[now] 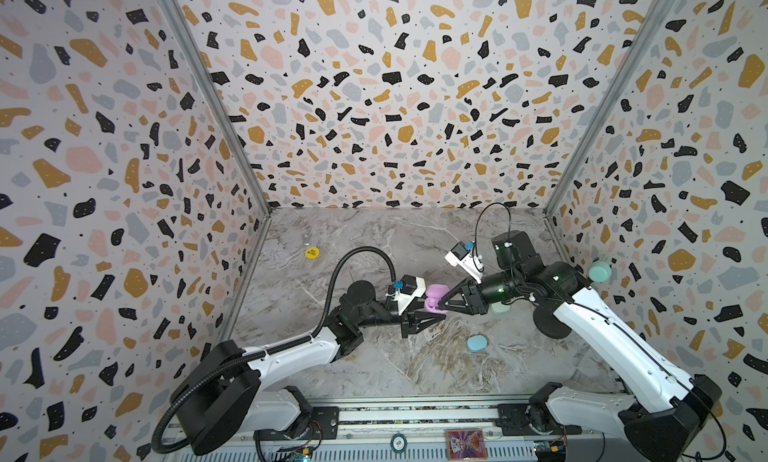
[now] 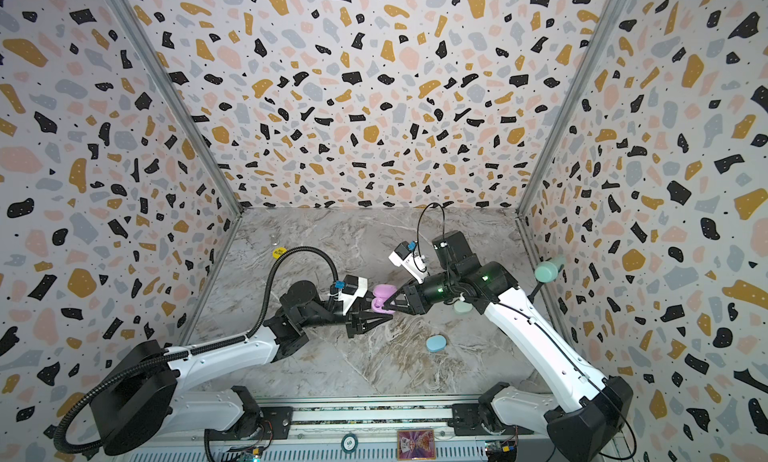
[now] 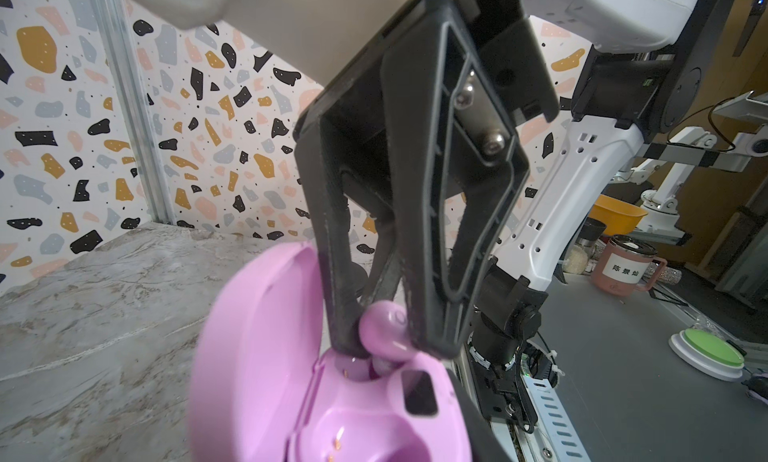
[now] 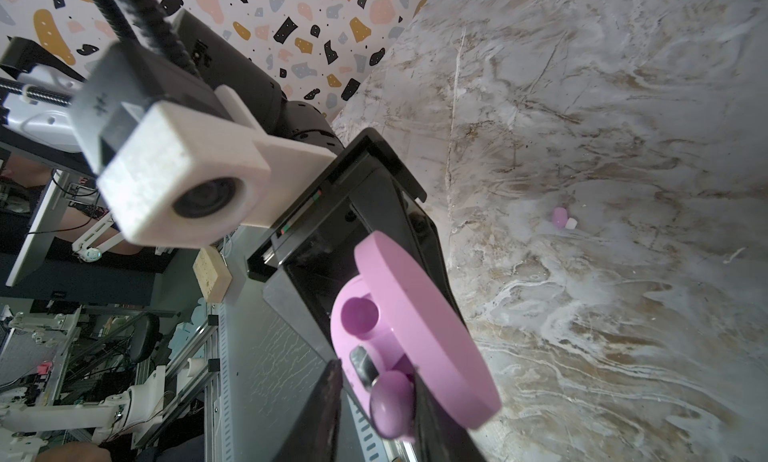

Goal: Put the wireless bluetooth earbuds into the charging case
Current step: 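Lower the earbud into a slot of the open pink case, then press the earbud into the slot and open the right gripper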

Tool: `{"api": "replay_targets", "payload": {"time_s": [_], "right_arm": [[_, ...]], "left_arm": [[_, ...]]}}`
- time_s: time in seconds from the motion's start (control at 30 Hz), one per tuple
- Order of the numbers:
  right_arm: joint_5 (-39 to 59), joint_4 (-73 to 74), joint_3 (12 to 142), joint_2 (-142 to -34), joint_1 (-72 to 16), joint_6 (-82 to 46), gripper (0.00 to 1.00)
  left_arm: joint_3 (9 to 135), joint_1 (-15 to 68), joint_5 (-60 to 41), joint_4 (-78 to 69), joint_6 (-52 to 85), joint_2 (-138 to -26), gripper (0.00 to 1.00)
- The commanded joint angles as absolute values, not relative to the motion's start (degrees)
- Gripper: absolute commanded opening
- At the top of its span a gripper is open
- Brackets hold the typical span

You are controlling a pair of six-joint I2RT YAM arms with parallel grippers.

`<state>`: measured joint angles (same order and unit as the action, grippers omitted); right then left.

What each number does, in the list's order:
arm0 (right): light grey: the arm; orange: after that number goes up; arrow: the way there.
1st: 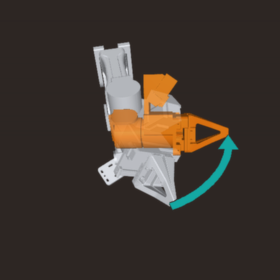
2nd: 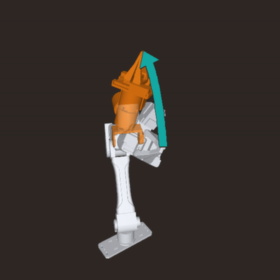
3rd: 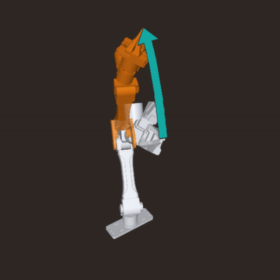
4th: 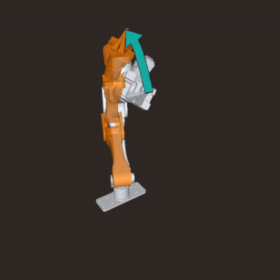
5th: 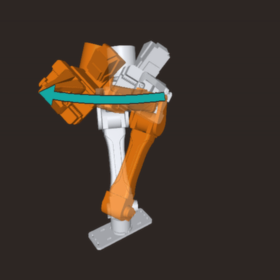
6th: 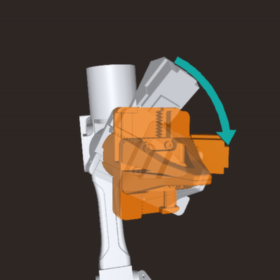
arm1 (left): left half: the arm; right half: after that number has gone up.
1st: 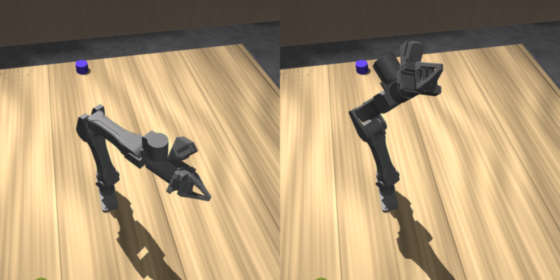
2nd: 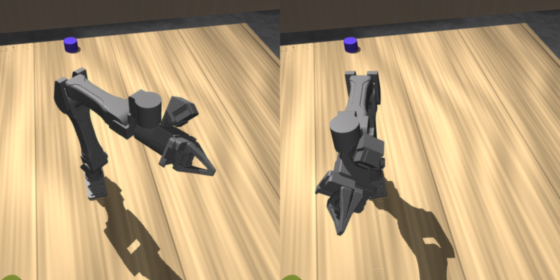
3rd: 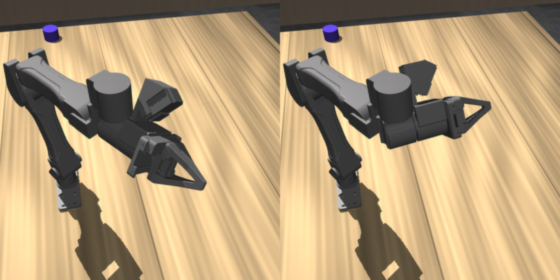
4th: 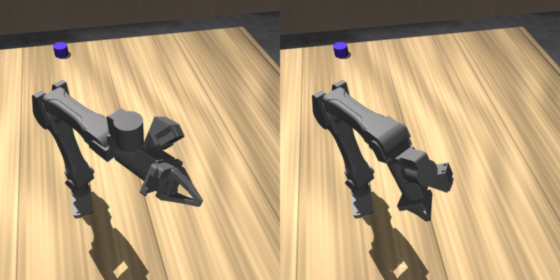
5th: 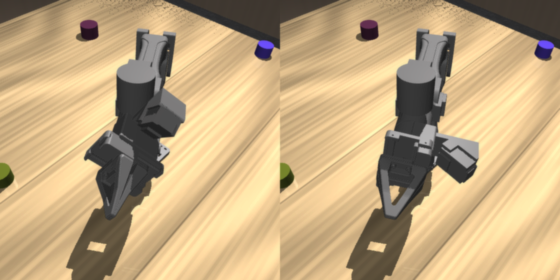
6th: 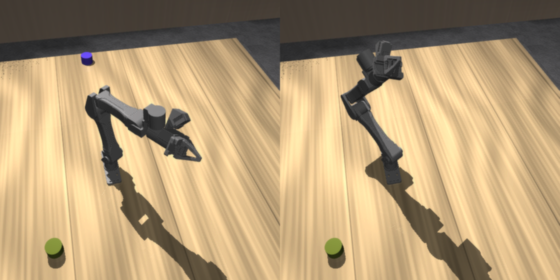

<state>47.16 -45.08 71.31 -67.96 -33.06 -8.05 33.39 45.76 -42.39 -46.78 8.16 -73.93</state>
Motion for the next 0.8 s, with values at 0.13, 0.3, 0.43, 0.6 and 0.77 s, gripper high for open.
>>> {"api": "replay_targets", "payload": {"time_s": [0.13,0.3,0.43,0.6,0.77], "right_arm": [[42.7,-47.0,73.9,-68.9,-33.9,-7.8,0.4],[40.5,-47.3,75.2,-68.9,-34.2,-8.0,0.49],[38.5,-48.2,77.2,-69.0,-34.2,-8.0,0.56],[39.2,-48.6,78.2,-68.5,-34.4,-8.2,0.61],[38.1,-50.2,79.0,-68.2,-37.2,-8.4,0.63]], "left_arm": [[35.1,47.4,-43.9,-52.6,8.6,-73.9,0.35],[34.8,47.5,-43.8,-52.7,8.7,-73.7,0.34],[34.2,47.5,-43.2,-52.8,8.6,-73.3,0.34],[32.6,47.3,-40.9,-52.2,7.7,-72.5,0.33],[29.9,44.7,-39.1,-54.8,9.6,-72.8,0.33]]}}
